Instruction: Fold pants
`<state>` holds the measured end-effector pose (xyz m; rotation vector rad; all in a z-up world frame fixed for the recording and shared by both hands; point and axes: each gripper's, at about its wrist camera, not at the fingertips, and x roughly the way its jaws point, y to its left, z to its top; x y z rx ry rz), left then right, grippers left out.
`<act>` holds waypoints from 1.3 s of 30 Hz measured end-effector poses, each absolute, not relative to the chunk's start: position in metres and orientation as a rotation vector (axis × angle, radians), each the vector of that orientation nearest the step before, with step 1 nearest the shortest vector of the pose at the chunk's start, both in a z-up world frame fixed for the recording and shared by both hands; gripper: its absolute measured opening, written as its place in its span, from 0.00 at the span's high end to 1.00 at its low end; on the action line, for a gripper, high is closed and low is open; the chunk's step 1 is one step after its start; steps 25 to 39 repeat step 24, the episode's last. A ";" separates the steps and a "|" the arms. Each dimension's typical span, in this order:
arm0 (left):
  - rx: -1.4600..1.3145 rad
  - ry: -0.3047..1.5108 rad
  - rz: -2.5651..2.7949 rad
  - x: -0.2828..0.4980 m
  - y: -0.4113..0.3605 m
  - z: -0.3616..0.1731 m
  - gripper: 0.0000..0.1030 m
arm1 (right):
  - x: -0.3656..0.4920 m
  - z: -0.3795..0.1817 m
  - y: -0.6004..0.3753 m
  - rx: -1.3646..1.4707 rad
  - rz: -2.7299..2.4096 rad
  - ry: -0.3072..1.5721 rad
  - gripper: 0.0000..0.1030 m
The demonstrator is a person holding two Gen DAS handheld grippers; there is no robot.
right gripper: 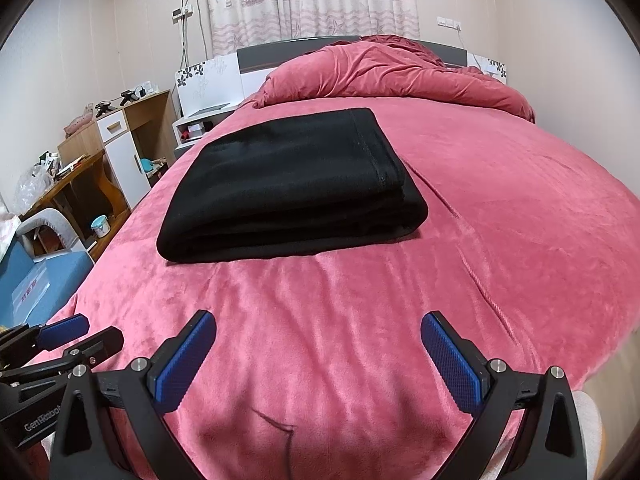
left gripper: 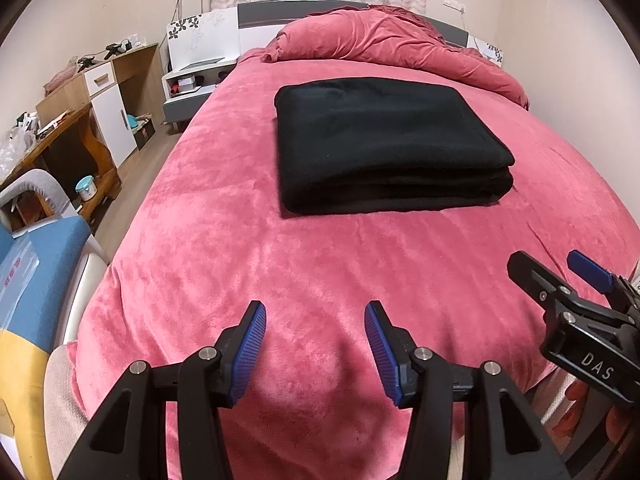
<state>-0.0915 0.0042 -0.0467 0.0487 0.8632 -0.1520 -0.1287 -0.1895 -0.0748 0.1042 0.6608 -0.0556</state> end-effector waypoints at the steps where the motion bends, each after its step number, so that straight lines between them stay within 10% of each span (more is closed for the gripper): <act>1: 0.046 0.866 -0.151 -0.091 0.004 -0.047 0.49 | -0.128 -0.075 -0.190 0.105 -0.055 0.661 0.00; 39: 0.036 0.898 -0.121 -0.083 0.006 -0.056 0.49 | -0.123 -0.085 -0.194 0.128 -0.055 0.700 0.00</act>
